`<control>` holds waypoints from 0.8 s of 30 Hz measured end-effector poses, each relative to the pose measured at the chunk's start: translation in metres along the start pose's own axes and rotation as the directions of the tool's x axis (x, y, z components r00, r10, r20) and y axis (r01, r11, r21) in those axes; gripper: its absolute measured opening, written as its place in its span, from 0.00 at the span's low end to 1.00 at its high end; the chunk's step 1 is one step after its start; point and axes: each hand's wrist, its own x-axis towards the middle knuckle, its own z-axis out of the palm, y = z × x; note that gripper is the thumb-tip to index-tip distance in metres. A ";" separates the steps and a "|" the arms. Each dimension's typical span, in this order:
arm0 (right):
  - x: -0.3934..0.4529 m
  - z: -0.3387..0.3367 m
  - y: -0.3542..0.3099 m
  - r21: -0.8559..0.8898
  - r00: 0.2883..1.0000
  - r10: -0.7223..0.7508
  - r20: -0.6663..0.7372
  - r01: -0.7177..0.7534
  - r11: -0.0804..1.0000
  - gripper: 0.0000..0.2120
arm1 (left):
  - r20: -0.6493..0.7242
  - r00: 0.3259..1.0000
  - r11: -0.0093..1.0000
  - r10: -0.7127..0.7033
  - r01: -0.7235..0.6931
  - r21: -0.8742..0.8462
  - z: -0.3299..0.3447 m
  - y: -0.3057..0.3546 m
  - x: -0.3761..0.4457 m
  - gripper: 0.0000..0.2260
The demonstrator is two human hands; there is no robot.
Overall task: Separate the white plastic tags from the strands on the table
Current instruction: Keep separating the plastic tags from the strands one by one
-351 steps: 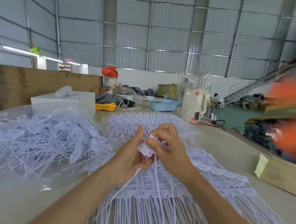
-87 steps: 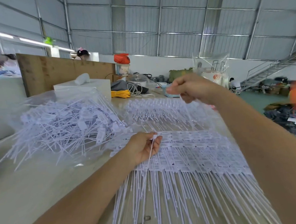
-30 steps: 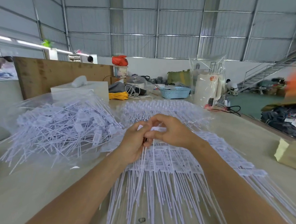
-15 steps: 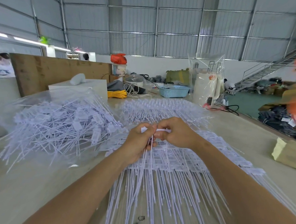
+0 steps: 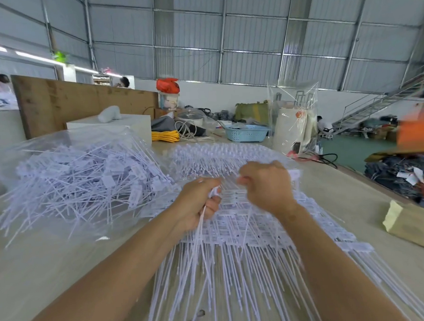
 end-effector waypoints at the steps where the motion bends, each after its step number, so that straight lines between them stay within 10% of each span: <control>1: 0.001 -0.006 0.015 0.014 0.990 0.138 -0.008 -0.138 0.990 0.09 | -0.014 1.000 0.999 -0.015 0.014 -0.029 -0.006 0.001 0.001 0.10; 4: -0.003 -0.022 0.045 0.311 0.914 0.394 0.102 -0.405 0.860 0.12 | -0.089 0.995 0.990 0.044 -0.055 -0.126 -0.023 0.001 0.005 0.10; 9: 0.001 -0.025 0.016 0.730 0.930 0.260 0.259 -0.364 0.579 0.13 | -0.004 0.995 0.994 0.103 -0.103 -0.048 -0.009 -0.014 0.005 0.06; 13: 0.004 -0.007 -0.016 0.657 0.960 0.004 0.280 -0.194 0.729 0.07 | 0.018 0.987 0.987 0.158 -0.158 -0.030 0.005 -0.018 0.001 0.03; 19: -0.003 0.020 -0.022 0.530 0.935 0.114 0.337 -0.288 0.797 0.11 | 0.140 0.985 0.987 0.106 -0.087 -0.137 0.002 -0.017 -0.002 0.24; 24: -0.005 0.012 -0.018 0.618 0.909 0.054 0.412 -0.323 0.717 0.14 | 0.075 0.986 0.989 0.146 -0.143 -0.040 0.006 -0.023 0.000 0.07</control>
